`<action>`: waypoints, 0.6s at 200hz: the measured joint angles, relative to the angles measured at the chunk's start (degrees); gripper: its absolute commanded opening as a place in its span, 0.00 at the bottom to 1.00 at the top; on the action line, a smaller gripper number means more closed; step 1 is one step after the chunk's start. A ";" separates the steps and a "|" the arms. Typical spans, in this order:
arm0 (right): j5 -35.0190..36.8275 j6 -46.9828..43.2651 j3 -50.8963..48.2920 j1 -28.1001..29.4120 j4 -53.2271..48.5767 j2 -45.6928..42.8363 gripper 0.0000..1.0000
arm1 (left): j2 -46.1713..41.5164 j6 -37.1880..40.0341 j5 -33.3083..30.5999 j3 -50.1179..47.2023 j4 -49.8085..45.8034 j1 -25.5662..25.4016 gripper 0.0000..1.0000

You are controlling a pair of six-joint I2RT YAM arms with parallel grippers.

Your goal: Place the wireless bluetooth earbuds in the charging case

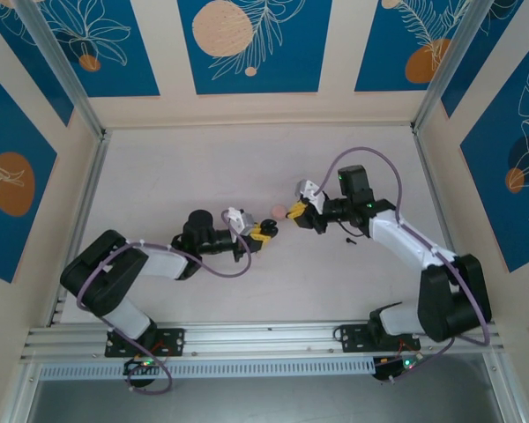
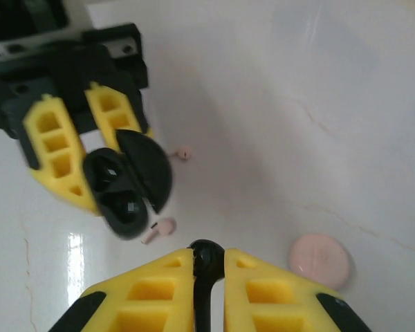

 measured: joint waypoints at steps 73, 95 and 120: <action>-1.09 16.79 -11.10 2.40 19.61 -10.80 0.14 | 3.39 -5.60 -0.04 1.51 10.38 -0.04 0.08; -0.17 19.80 -12.31 4.55 24.13 -10.78 0.14 | 3.45 -6.36 0.00 1.51 11.76 -0.04 0.08; 0.70 22.60 -12.79 6.34 29.40 -9.44 0.14 | 3.45 -6.71 0.44 1.55 12.37 -0.07 0.08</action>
